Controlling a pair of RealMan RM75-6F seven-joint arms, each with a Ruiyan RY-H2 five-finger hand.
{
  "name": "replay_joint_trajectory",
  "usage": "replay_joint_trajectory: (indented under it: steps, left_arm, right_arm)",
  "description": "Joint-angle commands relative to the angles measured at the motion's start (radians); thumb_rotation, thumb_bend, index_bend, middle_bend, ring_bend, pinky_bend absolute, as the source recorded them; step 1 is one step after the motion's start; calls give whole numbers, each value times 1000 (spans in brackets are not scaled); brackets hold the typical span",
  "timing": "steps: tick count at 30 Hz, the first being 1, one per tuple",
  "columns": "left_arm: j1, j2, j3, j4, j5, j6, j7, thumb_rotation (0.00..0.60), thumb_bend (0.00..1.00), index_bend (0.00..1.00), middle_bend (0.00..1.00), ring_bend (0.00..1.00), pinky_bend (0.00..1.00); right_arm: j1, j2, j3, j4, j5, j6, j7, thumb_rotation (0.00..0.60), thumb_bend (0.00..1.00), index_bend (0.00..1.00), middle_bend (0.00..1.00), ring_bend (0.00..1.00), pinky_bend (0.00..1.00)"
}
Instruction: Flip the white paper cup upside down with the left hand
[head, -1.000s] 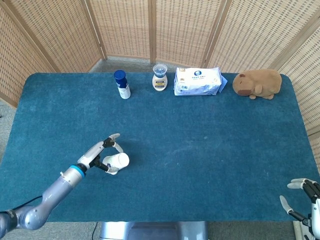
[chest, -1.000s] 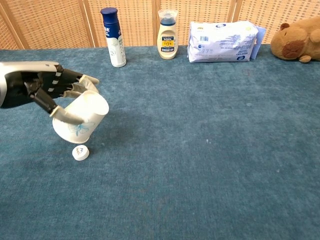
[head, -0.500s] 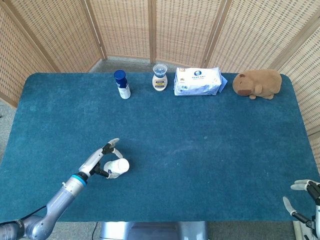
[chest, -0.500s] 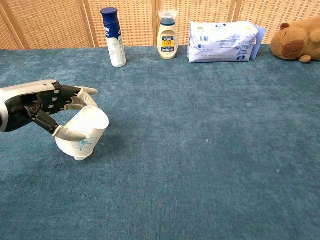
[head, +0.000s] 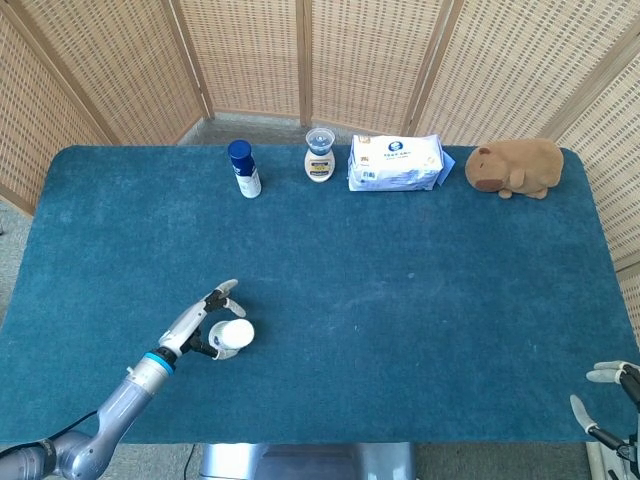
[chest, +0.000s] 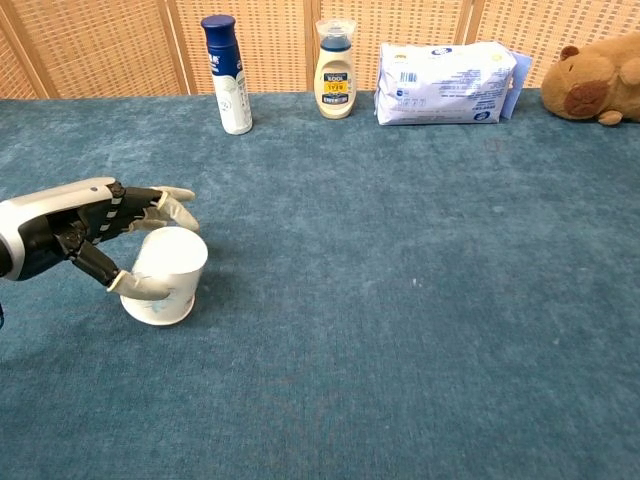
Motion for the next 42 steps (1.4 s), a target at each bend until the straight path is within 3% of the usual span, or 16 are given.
replay_joint_trajectory:
  steps: [1, 7, 10, 16, 22, 27, 33, 42]
  left_arm:
    - [8, 7, 9, 3, 24, 39, 23, 600, 11, 241, 0, 0, 17]
    - [13, 89, 27, -72, 22, 38, 45, 600, 8, 50, 0, 0, 16]
    - [27, 115, 28, -106, 34, 77, 48, 600, 8, 21, 0, 0, 16]
    - [46, 201, 41, -194, 59, 114, 53, 600, 15, 20, 0, 0, 16]
    - [85, 315, 73, -302, 73, 178, 159, 600, 132, 19, 0, 0, 16]
    - [132, 377, 106, -354, 102, 253, 239, 600, 148, 20, 0, 0, 16]
    - [267, 426, 193, -382, 240, 462, 351, 600, 152, 35, 0, 0, 16]
    - [418, 478, 293, -368, 376, 657, 330, 600, 152, 47, 0, 0, 16]
  right_arm:
    - [-3, 3, 1, -2, -2, 7, 4, 528, 313, 461, 421, 342, 352]
    - [-6, 6, 1, -6, -7, 15, 10, 526, 313, 461, 421, 341, 352]
    - [-6, 7, -1, -6, -9, 14, 9, 527, 313, 461, 421, 341, 352]
    - [-1, 16, 1, -16, -12, 9, -1, 531, 313, 461, 421, 340, 349]
    - [11, 36, 3, -48, 2, -26, -42, 530, 313, 461, 421, 336, 337]
    - [24, 50, 10, -79, 18, -55, -88, 529, 313, 461, 421, 329, 327]
    - [61, 54, 14, -120, 14, -114, -164, 526, 313, 461, 418, 322, 318]
    - [93, 57, 4, -143, -5, -163, -211, 526, 312, 460, 409, 322, 312]
